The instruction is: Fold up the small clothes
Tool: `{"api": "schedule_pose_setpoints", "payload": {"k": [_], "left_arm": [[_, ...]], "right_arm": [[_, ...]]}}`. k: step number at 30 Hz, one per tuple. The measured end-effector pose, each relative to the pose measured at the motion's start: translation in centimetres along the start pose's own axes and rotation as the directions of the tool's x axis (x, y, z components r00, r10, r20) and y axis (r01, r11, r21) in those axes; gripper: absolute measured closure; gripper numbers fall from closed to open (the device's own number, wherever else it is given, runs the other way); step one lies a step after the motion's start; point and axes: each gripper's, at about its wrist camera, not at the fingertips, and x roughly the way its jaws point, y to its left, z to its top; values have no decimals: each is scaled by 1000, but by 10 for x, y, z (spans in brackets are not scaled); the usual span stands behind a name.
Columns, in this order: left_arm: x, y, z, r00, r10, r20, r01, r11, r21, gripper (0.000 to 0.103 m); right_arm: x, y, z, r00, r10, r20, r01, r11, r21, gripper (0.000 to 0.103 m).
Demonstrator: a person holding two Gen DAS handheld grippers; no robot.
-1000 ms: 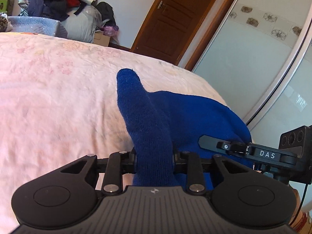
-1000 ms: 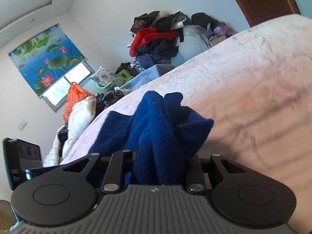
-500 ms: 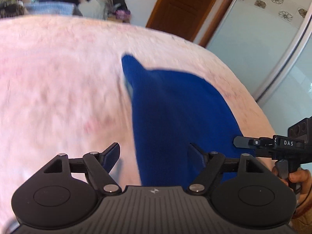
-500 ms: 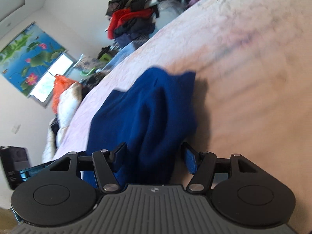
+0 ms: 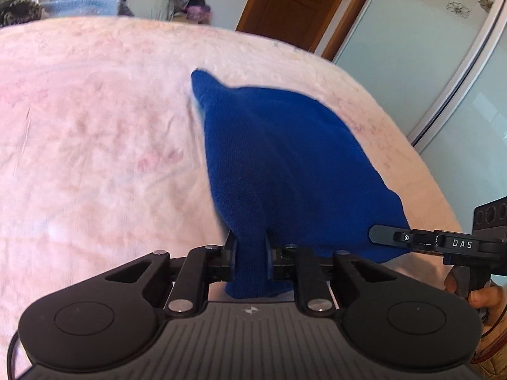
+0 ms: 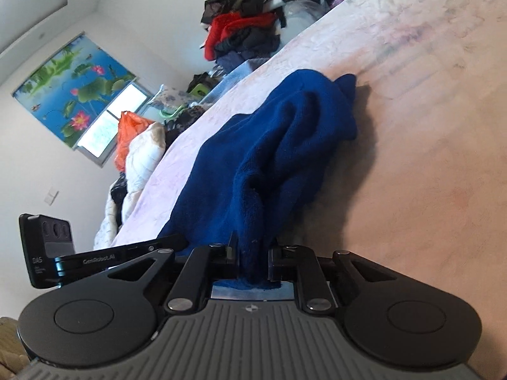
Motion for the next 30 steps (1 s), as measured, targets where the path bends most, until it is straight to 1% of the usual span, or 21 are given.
{"api": "schedule_pose_setpoints", "payload": {"k": [2, 4, 5, 6, 7, 8, 9, 11, 12, 13, 15, 17, 18, 19, 20, 22, 24, 26, 27, 28, 30], "left_arm": [[2, 0, -6, 1000, 23, -3, -23, 1000, -17, 85], [-1, -5, -11, 998, 57, 18, -57, 998, -15, 81], [-3, -8, -13, 997, 76, 28, -76, 997, -9, 76], [-4, -11, -15, 995, 96, 34, -96, 995, -4, 74], [-5, -14, -18, 992, 119, 39, -119, 993, -1, 71], [-6, -16, -20, 990, 138, 44, -138, 990, 0, 66], [-6, -18, -23, 987, 155, 52, -155, 988, 1, 63], [-6, -23, -30, 977, 199, 71, -200, 980, 10, 51], [-6, -25, -32, 972, 222, 78, -224, 975, 15, 48], [-7, -28, -35, 966, 242, 89, -245, 969, 18, 46], [-8, -32, -39, 959, 265, 103, -269, 963, 23, 45], [-9, -34, -42, 954, 281, 103, -284, 959, 17, 42], [-10, -35, -43, 953, 284, 105, -287, 958, 16, 42], [-10, -36, -44, 951, 290, 109, -293, 956, 16, 42], [-10, -37, -45, 948, 298, 113, -302, 953, 17, 42], [-8, -42, -47, 940, 318, 120, -323, 946, 26, 42], [-8, -48, -49, 931, 342, 129, -350, 936, 43, 42], [-7, -53, -53, 925, 357, 132, -367, 928, 60, 41], [-7, -55, -55, 922, 363, 132, -374, 925, 69, 39], [-7, -56, -56, 920, 369, 130, -380, 922, 72, 33], [-5, -57, -59, 917, 380, 122, -391, 918, 75, 31]], "right_arm": [[-1, 7, -4, 994, -112, 5, 112, 993, -44, 70], [-9, 23, -9, 978, -200, 58, 205, 974, -100, 63], [-15, 35, -12, 956, -271, 110, 284, 949, -139, 57], [-20, 49, -16, 926, -336, 172, 365, 912, -186, 58], [-24, 62, -21, 898, -374, 231, 424, 877, -226, 57], [-26, 73, -26, 887, -376, 270, 443, 859, -258, 57], [-26, 82, -30, 893, -352, 282, 428, 857, -288, 57], [-19, 92, -36, 921, -294, 255, 370, 863, -343, 57], [-12, 95, -39, 931, -283, 230, 352, 861, -366, 53], [-6, 93, -41, 935, -290, 203, 348, 858, -378, 55], [8, 88, -42, 922, -356, 153, 388, 845, -368, 55], [9, 87, -49, 893, -415, 173, 450, 815, -364, 55], [6, 93, -51, 890, -414, 191, 456, 812, -364, 54], [1, 97, -53, 896, -395, 206, 444, 818, -365, 52], [-3, 103, -57, 903, -371, 215, 427, 825, -370, 47], [-1, 105, -60, 907, -360, 218, 420, 815, -399, 36], [10, 99, -59, 896, -403, 188, 444, 800, -403, 35], [10, 95, -61, 884, -435, 171, 467, 812, -349, 34], [6, 97, -61, 886, -425, 183, 463, 821, -335, 33], [1, 99, -63, 891, -410, 193, 453, 828, -331, 33], [-4, 104, -64, 898, -392, 201, 439, 835, -330, 27]]}}
